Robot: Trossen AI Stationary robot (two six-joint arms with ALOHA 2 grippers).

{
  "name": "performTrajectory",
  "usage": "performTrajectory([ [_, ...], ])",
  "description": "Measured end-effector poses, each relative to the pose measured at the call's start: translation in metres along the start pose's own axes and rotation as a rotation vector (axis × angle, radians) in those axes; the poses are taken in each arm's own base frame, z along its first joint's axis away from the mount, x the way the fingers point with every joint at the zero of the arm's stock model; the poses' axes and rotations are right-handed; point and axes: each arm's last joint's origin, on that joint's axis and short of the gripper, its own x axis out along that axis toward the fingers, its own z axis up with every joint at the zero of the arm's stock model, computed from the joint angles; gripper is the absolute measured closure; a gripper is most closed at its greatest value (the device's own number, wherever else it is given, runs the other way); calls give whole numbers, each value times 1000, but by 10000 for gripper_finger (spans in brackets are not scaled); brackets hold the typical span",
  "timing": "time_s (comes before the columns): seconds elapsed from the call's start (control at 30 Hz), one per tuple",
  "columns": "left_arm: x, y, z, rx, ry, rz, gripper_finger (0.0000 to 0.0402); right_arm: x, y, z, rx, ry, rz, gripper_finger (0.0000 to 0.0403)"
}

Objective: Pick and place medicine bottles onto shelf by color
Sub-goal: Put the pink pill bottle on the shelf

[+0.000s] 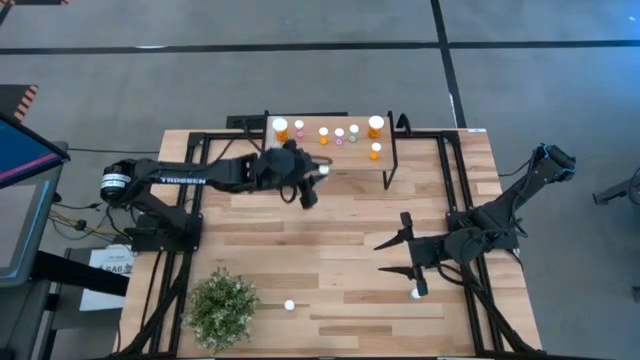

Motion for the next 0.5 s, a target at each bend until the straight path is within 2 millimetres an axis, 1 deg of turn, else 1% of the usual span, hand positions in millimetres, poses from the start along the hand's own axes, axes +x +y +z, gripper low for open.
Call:
performTrajectory([
  [0.2,6,31,0,-43,16,34,306,0,0,0,-5,0,-1,168],
  [0.4,8,54,-3,-71,45,94,306,0,-1,0,-6,-1,-20,168],
  [0.5,9,64,-6,-86,64,84,306,0,-1,0,-6,-1,-20,168],
])
